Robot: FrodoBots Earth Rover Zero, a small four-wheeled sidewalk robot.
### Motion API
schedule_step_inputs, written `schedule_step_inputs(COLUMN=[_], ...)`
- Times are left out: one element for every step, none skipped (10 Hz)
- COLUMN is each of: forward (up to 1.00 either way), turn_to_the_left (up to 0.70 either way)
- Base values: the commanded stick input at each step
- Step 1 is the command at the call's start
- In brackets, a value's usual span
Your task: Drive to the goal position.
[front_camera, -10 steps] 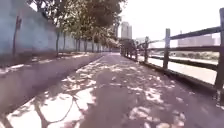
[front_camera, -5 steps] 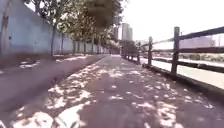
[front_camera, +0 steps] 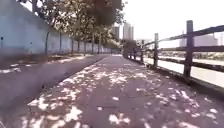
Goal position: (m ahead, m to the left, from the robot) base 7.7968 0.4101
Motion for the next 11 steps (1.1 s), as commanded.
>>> schedule_step_inputs(forward=[1.00,1.00,1.00,1.00,1.00,1.00,1.00,1.00,1.00,1.00,1.00], turn_to_the_left=[0.00,0.00,0.00,0.00,0.00,0.00,0.00,0.00,0.00,0.00,0.00])
